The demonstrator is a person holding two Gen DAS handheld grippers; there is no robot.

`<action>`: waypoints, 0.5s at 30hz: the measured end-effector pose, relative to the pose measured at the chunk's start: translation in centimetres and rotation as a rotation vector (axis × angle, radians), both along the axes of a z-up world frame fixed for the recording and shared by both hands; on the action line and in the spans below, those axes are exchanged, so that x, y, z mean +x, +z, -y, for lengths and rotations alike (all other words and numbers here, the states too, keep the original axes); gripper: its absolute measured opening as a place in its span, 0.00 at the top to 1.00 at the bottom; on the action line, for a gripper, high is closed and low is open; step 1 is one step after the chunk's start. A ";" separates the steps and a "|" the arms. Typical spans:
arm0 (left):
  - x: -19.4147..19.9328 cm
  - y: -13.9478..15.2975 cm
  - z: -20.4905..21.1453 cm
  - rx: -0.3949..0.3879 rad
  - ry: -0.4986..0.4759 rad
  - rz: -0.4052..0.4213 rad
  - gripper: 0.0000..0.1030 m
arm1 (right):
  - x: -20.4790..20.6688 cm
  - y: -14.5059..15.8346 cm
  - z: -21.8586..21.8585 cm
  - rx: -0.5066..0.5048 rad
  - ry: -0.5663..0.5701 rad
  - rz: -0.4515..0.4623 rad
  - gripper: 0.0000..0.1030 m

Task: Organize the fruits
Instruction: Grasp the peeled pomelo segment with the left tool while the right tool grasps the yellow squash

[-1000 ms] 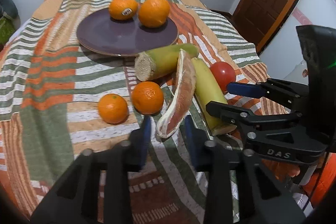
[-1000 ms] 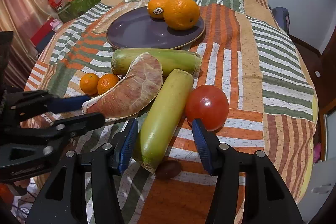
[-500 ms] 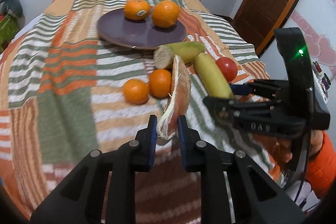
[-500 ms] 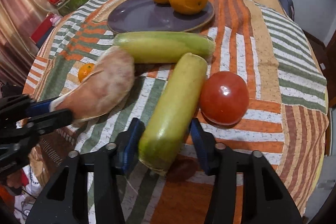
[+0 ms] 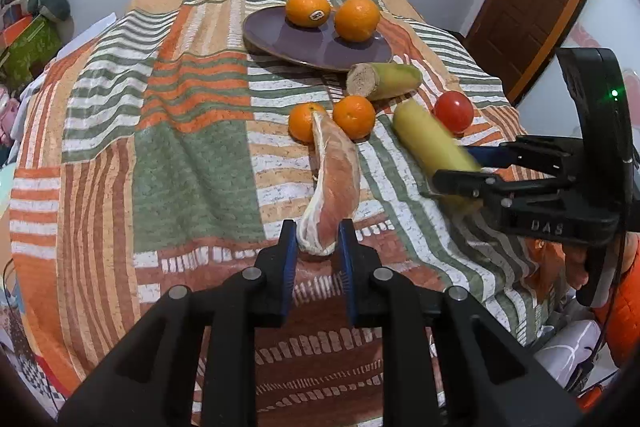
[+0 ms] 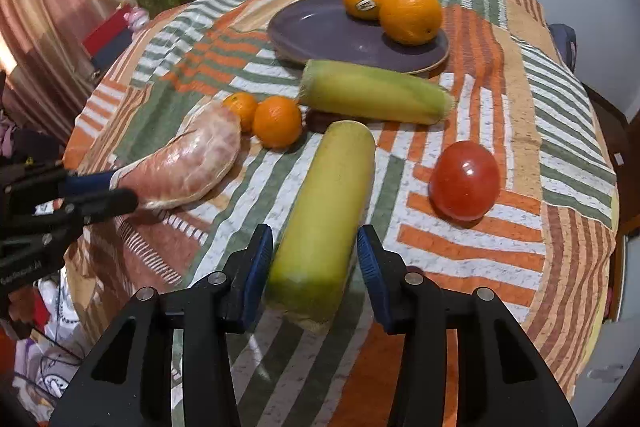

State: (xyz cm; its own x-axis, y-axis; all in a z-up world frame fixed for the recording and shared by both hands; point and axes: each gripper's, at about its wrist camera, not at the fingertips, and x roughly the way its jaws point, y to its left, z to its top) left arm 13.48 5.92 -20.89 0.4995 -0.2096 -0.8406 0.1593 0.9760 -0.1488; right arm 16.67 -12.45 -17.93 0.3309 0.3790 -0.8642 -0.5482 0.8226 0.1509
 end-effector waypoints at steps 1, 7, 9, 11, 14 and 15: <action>0.2 0.0 0.2 0.007 -0.006 -0.002 0.81 | 0.0 0.0 0.0 0.005 0.000 -0.005 0.61; 2.1 -0.2 1.1 0.006 -0.042 -0.028 0.74 | 0.9 0.5 0.0 0.028 -0.014 -0.003 0.61; 2.9 -0.5 1.3 0.001 -0.051 -0.044 0.74 | 1.2 0.5 0.0 0.034 -0.017 -0.007 0.61; 3.7 -1.0 1.4 -0.007 -0.057 -0.061 0.74 | 1.7 0.3 0.0 0.048 -0.019 -0.025 0.61; 5.0 -1.9 1.7 -0.027 -0.059 -0.098 0.74 | 2.3 -0.2 -0.1 0.065 -0.027 -0.050 0.61; 5.3 -2.1 1.8 -0.028 -0.059 -0.104 0.74 | 2.5 -0.3 -0.3 0.065 -0.028 -0.052 0.61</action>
State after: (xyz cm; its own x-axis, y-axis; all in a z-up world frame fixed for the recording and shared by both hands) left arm 18.76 4.14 -22.95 0.3964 -0.2600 -0.8805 0.1984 0.9606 -0.1944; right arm 19.13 -12.16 -18.26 0.2976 0.4260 -0.8544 -0.5156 0.8249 0.2317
